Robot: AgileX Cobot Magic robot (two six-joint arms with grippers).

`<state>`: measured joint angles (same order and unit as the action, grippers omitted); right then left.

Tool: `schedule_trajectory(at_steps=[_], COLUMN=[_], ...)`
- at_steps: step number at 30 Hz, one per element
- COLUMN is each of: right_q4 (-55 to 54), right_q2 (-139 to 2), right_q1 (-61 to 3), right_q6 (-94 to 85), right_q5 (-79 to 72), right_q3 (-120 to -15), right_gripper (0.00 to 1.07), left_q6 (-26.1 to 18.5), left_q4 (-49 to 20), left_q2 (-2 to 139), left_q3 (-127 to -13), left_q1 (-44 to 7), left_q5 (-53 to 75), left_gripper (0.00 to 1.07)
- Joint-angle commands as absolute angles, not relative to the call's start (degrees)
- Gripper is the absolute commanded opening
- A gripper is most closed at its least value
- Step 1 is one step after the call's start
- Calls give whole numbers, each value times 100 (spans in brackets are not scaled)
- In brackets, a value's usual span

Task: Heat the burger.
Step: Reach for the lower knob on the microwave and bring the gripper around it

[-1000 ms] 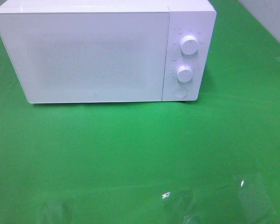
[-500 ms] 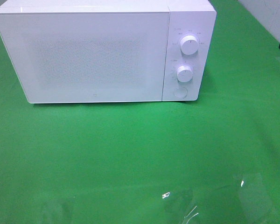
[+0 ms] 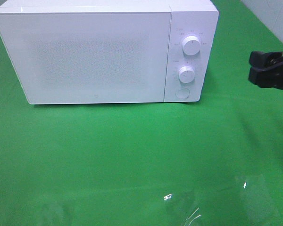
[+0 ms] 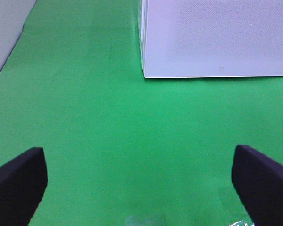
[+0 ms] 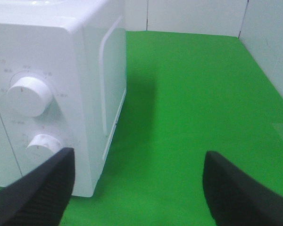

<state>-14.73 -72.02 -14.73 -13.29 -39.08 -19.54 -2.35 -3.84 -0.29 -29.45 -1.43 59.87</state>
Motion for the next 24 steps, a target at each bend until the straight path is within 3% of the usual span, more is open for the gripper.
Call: schedule_trajectory(at_steps=[1, 4, 6, 8, 15, 24], right_q4=[-2567, -2819, -3231, -4085, -4778, -5770], right_q2=[-7626, -7718, -7827, -8021, -8680, -9419], right_q1=[-2206, -2395, -2704, -3507, -4337, -4887], right_q6=[-2332, -2406, -2469, -2561, -2584, -2699], right_q5=[-4738, -4905, -5346, -6050, -6509, -6658], right_q3=[-1948, -1948, -1948, -1954, -2086, -2722], right_gripper=[71, 71, 71, 71, 71, 71], left_q6=[-212, -212, -212, -212, -212, -212], left_q4=[-435, -435, -435, -435, -435, -435], left_q2=[-80, -80, -80, -80, -80, -80], left_q3=[-2928, -2928, -2928, -2928, -2928, -2928], left_q1=[-120, -120, -120, -120, -120, -120], left_q5=[5930, 5930, 5930, 5930, 5930, 5930], left_gripper=[100, 100, 100, 99, 99, 98])
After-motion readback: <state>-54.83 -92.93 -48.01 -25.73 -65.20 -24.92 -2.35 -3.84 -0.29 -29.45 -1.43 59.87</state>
